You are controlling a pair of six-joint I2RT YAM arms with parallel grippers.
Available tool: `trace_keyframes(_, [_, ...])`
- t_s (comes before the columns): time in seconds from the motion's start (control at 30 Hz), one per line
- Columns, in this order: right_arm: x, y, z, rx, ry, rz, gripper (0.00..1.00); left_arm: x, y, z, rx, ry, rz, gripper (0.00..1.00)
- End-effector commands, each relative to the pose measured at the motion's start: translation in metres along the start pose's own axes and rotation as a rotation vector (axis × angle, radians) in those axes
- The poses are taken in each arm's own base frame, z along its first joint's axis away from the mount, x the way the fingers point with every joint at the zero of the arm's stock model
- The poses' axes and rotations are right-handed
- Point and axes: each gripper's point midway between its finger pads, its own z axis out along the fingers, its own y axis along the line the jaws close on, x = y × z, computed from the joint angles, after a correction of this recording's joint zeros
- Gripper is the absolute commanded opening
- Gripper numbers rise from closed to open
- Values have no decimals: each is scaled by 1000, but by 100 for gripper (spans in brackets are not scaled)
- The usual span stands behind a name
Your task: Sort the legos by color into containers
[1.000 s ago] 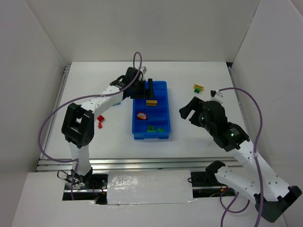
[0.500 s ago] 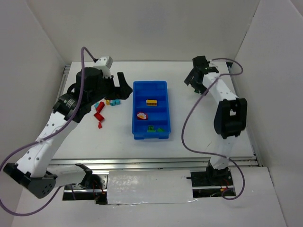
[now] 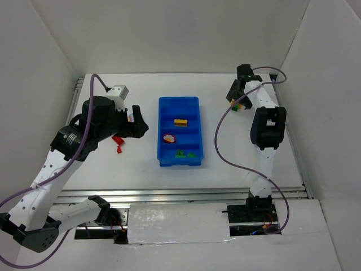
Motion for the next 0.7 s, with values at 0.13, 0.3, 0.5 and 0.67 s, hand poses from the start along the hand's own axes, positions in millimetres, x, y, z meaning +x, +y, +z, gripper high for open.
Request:
trace_keyframes(0.13, [-3, 13, 17, -76, 16, -52, 80, 7, 9, 3, -28, 2, 18, 100])
trace_keyframes(0.3, [4, 18, 27, -97, 52, -60, 76, 7, 8, 6, -21, -4, 14, 100])
trace_keyframes(0.5, [-2, 21, 35, -98, 33, -69, 74, 8, 7, 8, -10, -1, 12, 99])
trace_keyframes(0.67, [-7, 22, 40, -92, 19, -75, 70, 14, 10, 11, -20, 11, 6, 99])
